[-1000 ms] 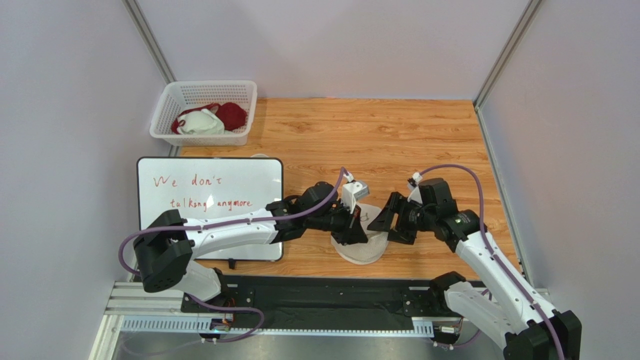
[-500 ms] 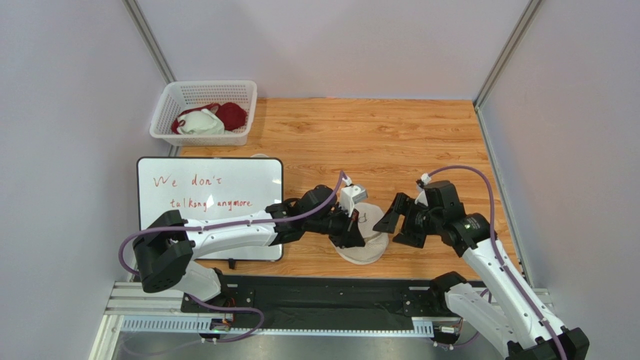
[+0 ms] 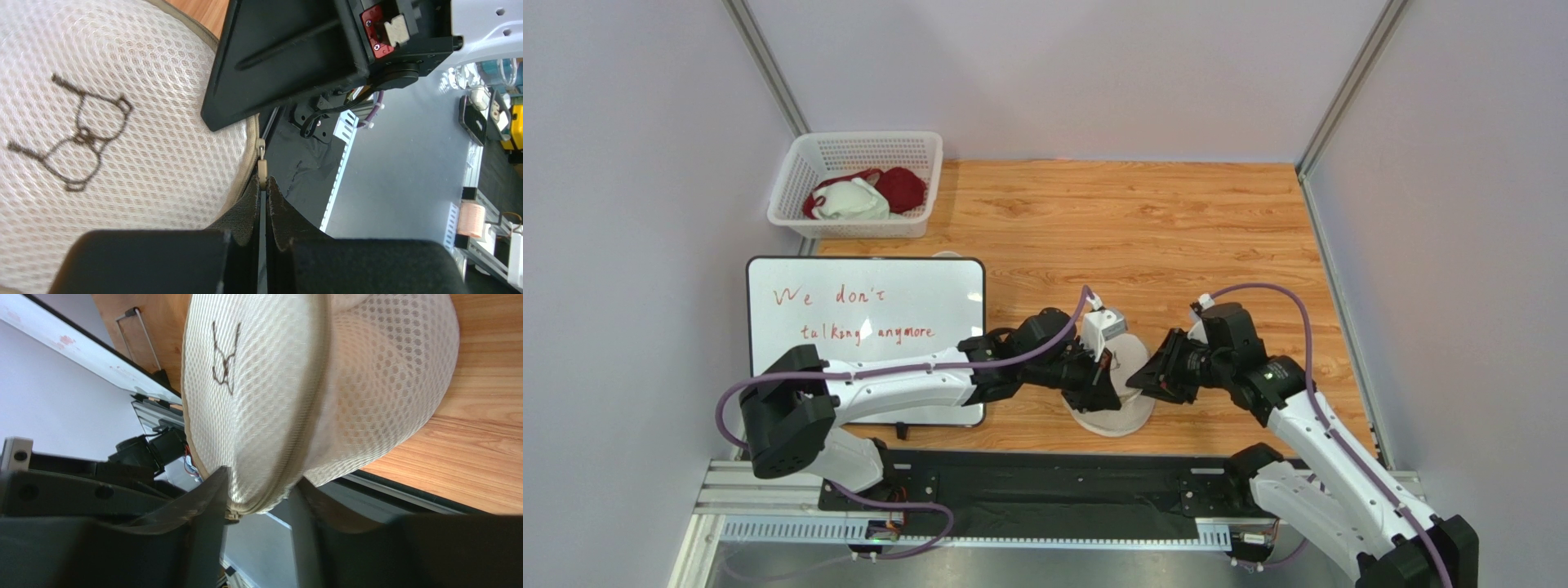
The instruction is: Place the bra in the laundry bag and zip it closed
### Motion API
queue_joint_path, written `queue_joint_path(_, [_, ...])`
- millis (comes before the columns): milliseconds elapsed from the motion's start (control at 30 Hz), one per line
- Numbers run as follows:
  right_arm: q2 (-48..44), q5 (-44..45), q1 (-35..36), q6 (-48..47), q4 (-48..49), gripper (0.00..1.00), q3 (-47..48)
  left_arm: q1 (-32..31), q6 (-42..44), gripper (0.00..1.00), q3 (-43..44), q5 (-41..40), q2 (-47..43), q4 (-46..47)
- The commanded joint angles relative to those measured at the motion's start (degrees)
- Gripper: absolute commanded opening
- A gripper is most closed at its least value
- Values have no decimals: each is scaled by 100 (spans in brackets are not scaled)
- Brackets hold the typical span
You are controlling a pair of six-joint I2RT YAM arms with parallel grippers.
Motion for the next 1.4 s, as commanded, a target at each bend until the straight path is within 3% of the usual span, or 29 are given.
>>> queue_joint_path(0, [38, 342, 16, 13, 374, 18, 233, -44, 169, 0, -24, -149, -343, -6])
queue_joint_path(67, [161, 387, -53, -84, 374, 0, 392, -44, 160, 0, -165, -343, -527, -146])
queue_joint_path(433, [916, -78, -1012, -1007, 392, 0, 1077, 141, 626, 0, -482, -1636, -1741, -1614])
queue_joint_path(700, [1962, -878, -1003, -1253, 700, 2, 1595, 185, 846, 0, 27, -1346, -1364, -1431])
queue_joint_path(900, [1850, -764, -959, -1229, 523, 5, 1588, 185, 697, 0, 221, -987, -1135, -1194])
queue_joint_path(967, [1753, -746, -959, -1114, 524, 5, 1473, 185, 705, 9, 291, -933, -995, -1193])
queue_joint_path(1000, [1700, -764, -959, -983, 506, 5, 1447, 185, 714, 26, 335, -829, -916, -1202])
queue_joint_path(1100, [1577, -799, -959, -727, 506, 4, 1298, 185, 661, 40, 493, -679, -573, -1115])
queue_joint_path(1200, [1419, -921, -968, -270, 751, 4, 1069, 185, 583, 47, 581, -608, -353, -991])
queue_joint_path(1367, [1269, -1019, -968, 134, 945, 2, 928, 185, 591, 50, 739, -941, -177, -1087])
